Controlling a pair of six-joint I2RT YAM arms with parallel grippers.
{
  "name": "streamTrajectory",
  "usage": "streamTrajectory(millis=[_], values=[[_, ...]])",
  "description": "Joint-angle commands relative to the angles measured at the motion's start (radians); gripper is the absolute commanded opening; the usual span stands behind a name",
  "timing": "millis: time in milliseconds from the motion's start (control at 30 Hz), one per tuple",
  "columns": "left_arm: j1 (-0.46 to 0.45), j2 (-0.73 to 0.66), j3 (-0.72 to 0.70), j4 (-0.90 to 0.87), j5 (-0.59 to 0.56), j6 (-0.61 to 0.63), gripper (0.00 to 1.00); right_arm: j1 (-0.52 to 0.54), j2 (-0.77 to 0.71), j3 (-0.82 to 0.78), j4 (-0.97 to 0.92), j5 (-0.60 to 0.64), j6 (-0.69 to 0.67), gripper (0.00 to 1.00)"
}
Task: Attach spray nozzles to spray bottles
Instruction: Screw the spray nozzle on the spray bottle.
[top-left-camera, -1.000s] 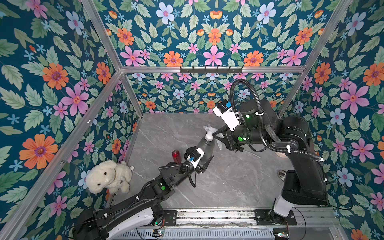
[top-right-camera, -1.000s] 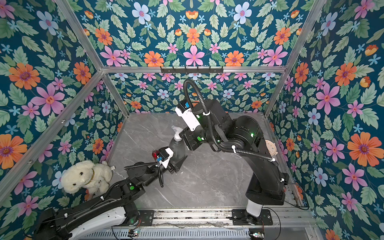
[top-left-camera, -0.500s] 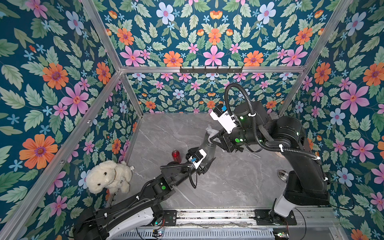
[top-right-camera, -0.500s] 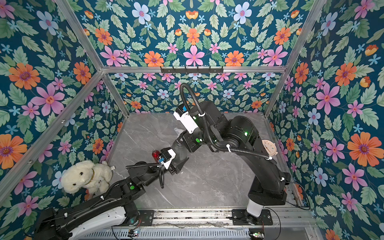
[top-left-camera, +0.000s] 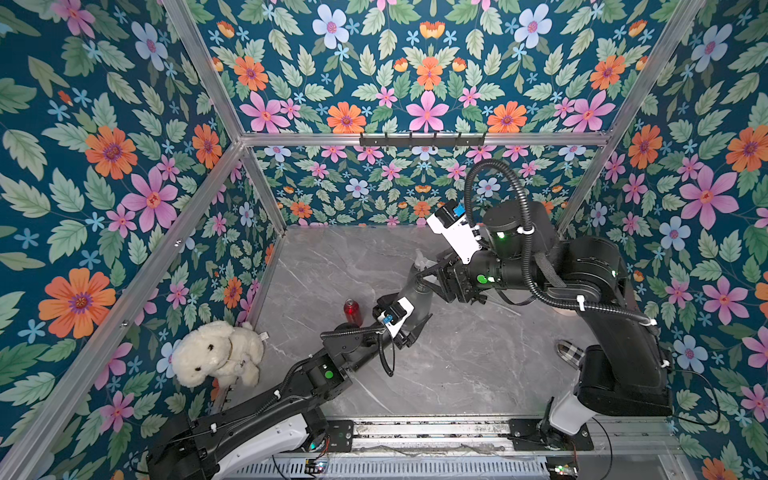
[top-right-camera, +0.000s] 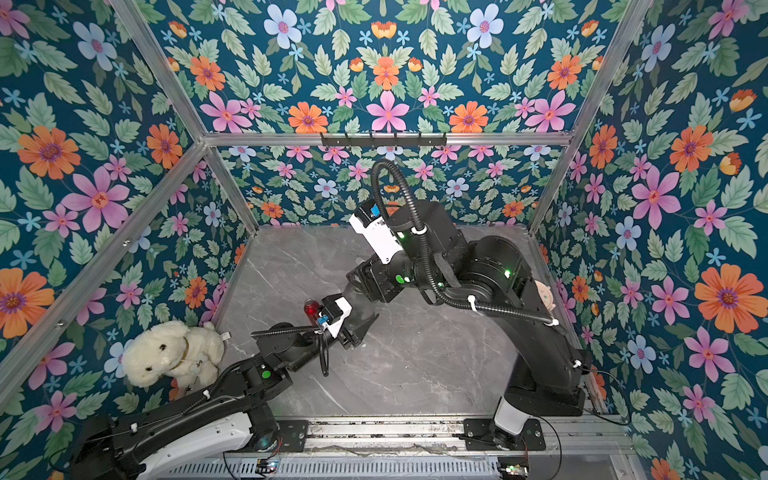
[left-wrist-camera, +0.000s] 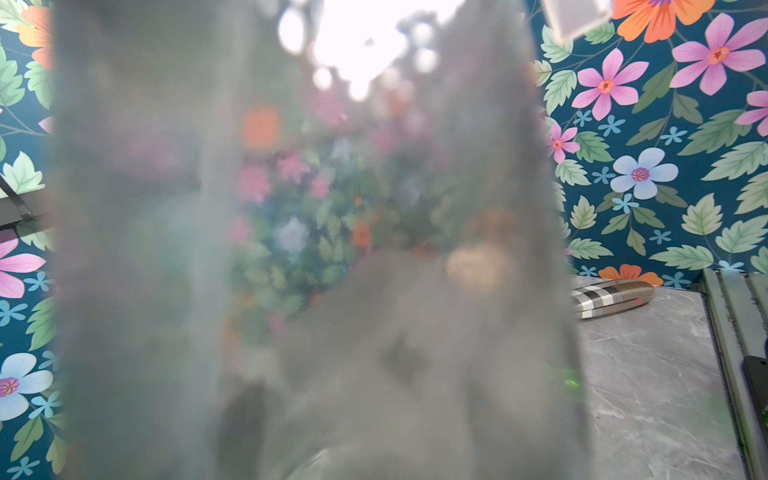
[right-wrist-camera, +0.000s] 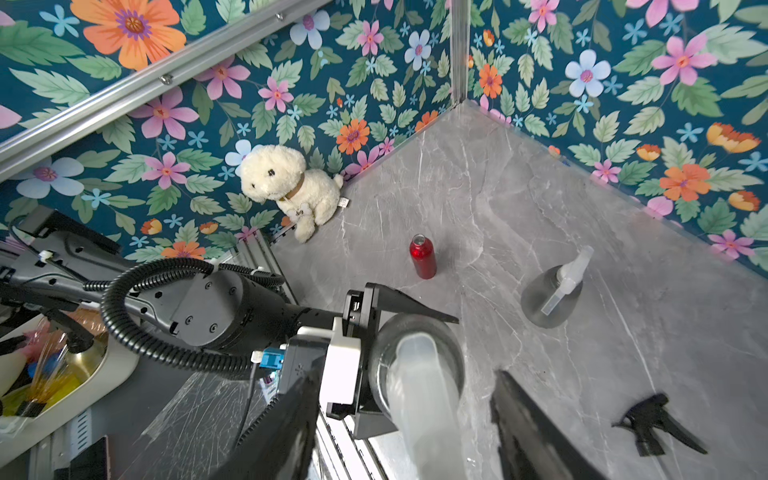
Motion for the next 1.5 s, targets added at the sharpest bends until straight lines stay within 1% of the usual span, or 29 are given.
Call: streamTrajectory(millis=[0, 100, 233, 400, 467, 567, 733, 833, 933, 1100, 1333, 1467], values=[[0.000, -0.002, 0.000, 0.063, -0.016, -0.015, 0.00, 0.000, -0.082, -0.086, 0.144, 0.071, -0.032, 0.68], [0.002, -0.005, -0.002, 0.072, -0.004, -0.029, 0.00, 0.000, -0.215, -0.281, 0.310, 0.084, -0.065, 0.68], [0.018, -0.010, -0.002, 0.078, 0.042, -0.070, 0.00, -0.001, -0.387, -0.540, 0.498, 0.048, -0.105, 0.68], [0.026, -0.020, -0.020, 0.116, 0.063, -0.127, 0.00, -0.002, -0.547, -0.826, 0.691, -0.045, -0.111, 0.69], [0.026, -0.022, -0.030, 0.146, 0.061, -0.145, 0.00, -0.002, -0.596, -0.934, 0.796, -0.080, -0.098, 0.70], [0.026, -0.027, -0.043, 0.189, 0.061, -0.163, 0.00, -0.002, -0.645, -1.070, 0.955, -0.094, -0.086, 0.70], [0.027, -0.013, -0.054, 0.209, 0.083, -0.162, 0.00, -0.001, -0.665, -1.197, 1.127, -0.085, -0.093, 0.68], [0.026, -0.012, -0.066, 0.221, 0.094, -0.153, 0.00, -0.007, -0.670, -1.213, 1.170, -0.108, -0.090, 0.66], [0.026, -0.013, -0.066, 0.216, 0.102, -0.144, 0.00, -0.015, -0.653, -1.192, 1.160, -0.155, -0.073, 0.61], [0.026, -0.007, -0.064, 0.213, 0.119, -0.135, 0.00, -0.017, -0.596, -1.109, 1.059, -0.180, -0.049, 0.51], [0.026, -0.006, -0.066, 0.213, 0.123, -0.126, 0.00, -0.016, -0.549, -1.034, 0.938, -0.159, -0.016, 0.39], [0.026, -0.004, -0.063, 0.206, 0.127, -0.119, 0.00, -0.016, -0.514, -0.979, 0.867, -0.148, 0.002, 0.25]])
